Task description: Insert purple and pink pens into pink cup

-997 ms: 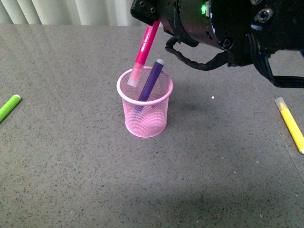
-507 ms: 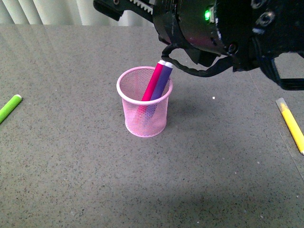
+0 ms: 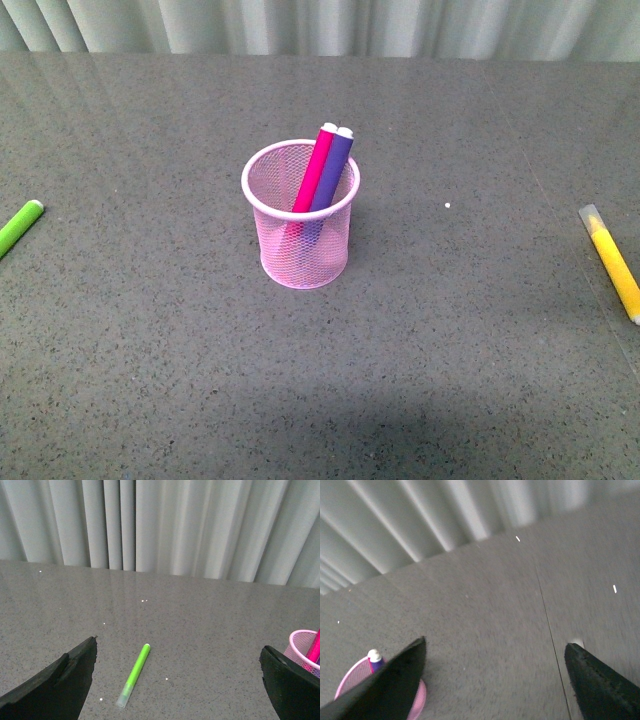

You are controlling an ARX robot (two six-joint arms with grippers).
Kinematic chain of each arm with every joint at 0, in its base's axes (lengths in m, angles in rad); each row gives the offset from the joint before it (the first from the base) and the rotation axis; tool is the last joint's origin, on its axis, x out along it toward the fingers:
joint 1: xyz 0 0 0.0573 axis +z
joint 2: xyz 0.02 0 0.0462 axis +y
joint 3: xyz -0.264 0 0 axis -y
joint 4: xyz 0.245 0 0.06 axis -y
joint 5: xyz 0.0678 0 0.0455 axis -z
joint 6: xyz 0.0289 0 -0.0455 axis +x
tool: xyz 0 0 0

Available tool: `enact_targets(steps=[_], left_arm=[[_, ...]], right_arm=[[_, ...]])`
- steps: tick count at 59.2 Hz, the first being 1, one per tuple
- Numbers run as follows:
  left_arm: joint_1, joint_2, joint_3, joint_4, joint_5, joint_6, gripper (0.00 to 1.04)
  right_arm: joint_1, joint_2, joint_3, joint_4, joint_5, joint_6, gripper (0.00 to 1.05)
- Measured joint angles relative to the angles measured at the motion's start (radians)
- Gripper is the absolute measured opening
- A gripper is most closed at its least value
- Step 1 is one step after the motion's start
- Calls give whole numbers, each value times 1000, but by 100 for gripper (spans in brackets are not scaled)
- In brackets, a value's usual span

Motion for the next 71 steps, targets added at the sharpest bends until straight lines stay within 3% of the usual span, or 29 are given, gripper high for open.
enact_targets(steps=[2, 5, 13, 24, 41, 71], left_arm=[[0, 0, 0, 0, 1, 0, 97], [0, 0, 0, 0, 0, 0, 97], [0, 0, 0, 0, 0, 0, 97], [0, 0, 0, 0, 0, 0, 97], [0, 0, 0, 0, 0, 0, 97], [0, 0, 0, 0, 0, 0, 97]], right_arm=[[4, -11, -58, 146, -13, -112, 72], [3, -51, -100, 229, -9, -235, 60], [2, -153, -170, 219, -8, -333, 32], [2, -252, -227, 167, -8, -356, 2], [2, -425, -315, 98, -8, -363, 3], [2, -719, -317, -176, -8, -364, 3]])
